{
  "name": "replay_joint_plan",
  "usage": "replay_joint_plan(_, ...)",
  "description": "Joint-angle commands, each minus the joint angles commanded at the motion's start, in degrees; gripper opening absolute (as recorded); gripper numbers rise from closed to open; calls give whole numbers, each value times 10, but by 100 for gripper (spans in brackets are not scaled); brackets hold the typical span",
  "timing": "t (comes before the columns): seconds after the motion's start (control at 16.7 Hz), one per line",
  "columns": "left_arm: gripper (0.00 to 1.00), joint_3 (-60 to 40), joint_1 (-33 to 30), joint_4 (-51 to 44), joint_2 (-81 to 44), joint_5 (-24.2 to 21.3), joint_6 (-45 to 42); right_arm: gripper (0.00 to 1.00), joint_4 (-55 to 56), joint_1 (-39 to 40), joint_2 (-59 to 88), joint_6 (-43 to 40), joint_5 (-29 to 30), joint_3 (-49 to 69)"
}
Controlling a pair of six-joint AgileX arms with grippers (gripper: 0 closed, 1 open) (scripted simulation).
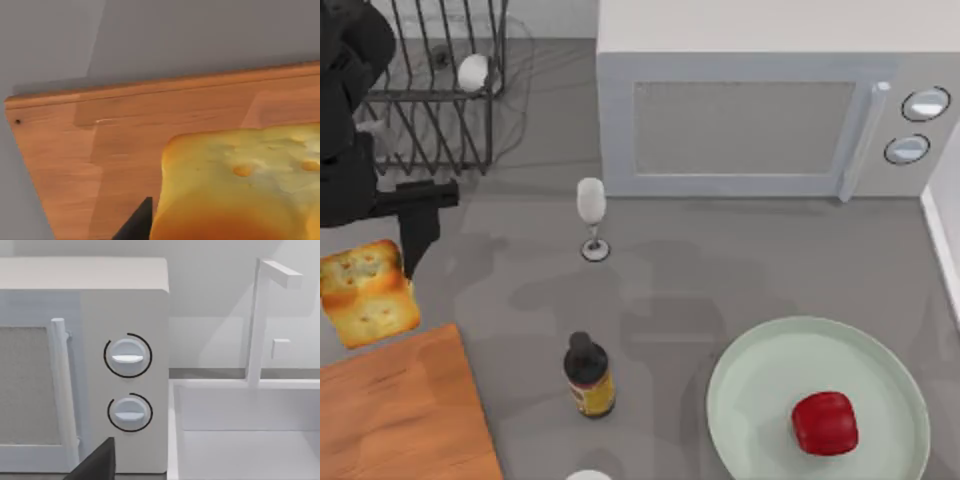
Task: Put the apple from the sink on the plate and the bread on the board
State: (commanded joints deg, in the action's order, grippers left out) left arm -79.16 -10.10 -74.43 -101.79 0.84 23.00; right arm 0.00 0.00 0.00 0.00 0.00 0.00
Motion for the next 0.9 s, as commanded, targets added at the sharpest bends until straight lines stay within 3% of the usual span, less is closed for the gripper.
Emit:
replay_joint_plan(0.3,0,112,-8,3,84,5,361,100,0,0,0,0,0,0)
replay_joint_plan(0.48,0,174,-11,16,141,8,526,100,0,0,0,0,0,0)
replay_joint_plan(0.72,0,235,-13,38,207,10,662,100,0,0,0,0,0,0)
replay_joint_plan(0.9,0,255,-13,47,230,11,700,100,0,0,0,0,0,0)
